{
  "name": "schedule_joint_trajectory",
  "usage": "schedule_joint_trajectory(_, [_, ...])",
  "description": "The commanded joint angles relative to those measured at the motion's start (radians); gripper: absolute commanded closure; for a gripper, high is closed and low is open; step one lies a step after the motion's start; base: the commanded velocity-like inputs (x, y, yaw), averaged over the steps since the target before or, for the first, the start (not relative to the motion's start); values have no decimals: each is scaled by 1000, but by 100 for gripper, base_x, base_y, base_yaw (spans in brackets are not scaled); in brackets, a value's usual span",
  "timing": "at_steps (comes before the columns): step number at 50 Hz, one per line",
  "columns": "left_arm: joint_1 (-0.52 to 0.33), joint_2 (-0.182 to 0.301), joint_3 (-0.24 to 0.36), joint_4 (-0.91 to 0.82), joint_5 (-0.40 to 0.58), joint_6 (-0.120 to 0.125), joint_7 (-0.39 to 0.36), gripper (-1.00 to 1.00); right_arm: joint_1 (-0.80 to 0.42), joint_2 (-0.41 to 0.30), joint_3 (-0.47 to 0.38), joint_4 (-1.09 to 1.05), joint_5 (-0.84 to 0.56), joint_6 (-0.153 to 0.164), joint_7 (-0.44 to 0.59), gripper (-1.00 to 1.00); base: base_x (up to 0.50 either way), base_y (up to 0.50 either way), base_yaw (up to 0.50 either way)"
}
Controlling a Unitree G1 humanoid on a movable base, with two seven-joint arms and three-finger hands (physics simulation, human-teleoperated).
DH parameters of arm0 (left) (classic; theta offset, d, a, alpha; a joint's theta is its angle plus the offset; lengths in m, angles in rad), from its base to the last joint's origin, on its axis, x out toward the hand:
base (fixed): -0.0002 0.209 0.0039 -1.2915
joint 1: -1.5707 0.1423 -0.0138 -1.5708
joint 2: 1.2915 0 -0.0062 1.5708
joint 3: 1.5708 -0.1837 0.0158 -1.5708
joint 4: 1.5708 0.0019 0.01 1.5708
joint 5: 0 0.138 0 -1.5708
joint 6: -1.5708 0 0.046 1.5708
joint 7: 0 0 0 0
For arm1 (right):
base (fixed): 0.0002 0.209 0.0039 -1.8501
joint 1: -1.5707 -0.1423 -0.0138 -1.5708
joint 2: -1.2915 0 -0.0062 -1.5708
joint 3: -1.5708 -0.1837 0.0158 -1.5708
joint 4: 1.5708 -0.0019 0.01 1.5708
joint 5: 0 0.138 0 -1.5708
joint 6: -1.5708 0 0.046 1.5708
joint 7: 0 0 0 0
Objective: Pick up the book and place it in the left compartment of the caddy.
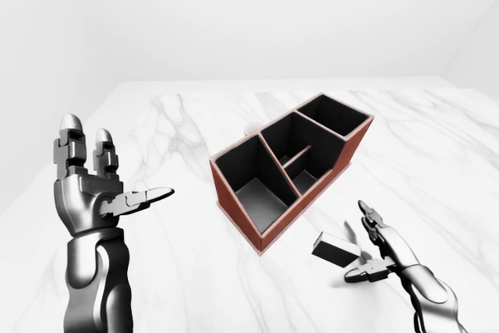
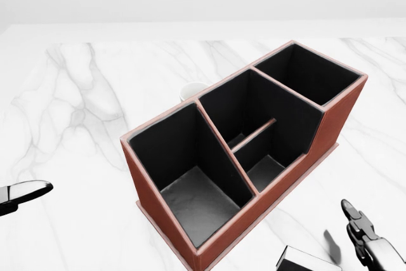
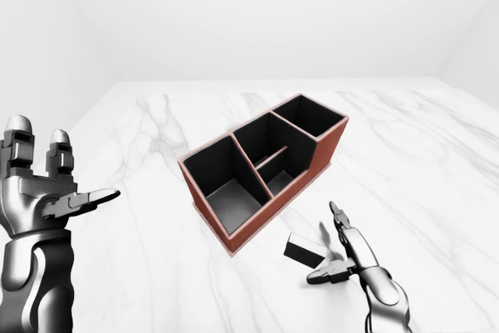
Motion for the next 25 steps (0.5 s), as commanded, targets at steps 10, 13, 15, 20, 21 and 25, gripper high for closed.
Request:
schedule_joint_trajectory(10, [-2,2,4,0,-4,0,2,-100,-2,-7,38,72,12,0,-36,-100,0,0,0])
schedule_joint_trajectory(13, [-1,1,2,7,-1,0,0,-100,-2,-9,41,89,10,0,-39,-100,0,0,0])
schedule_joint_trajectory(15, [1,1,1,0,-1,0,2,-100,-3,-9,44,86,9,0,-39,-100,0,0,0])
schedule_joint_trajectory(20, [-1,0,-1,-2,0,0,2,-100,-16,-13,53,96,7,0,-44,-100,0,0,0])
schedule_joint_trajectory(21, [0,1,0,-2,-1,0,1,-100,-15,-11,55,86,6,0,-44,-100,0,0,0])
schedule_joint_trajectory(25, [1,2,4,-3,-4,0,1,-100,-24,-12,69,103,3,0,-55,-100,0,0,0])
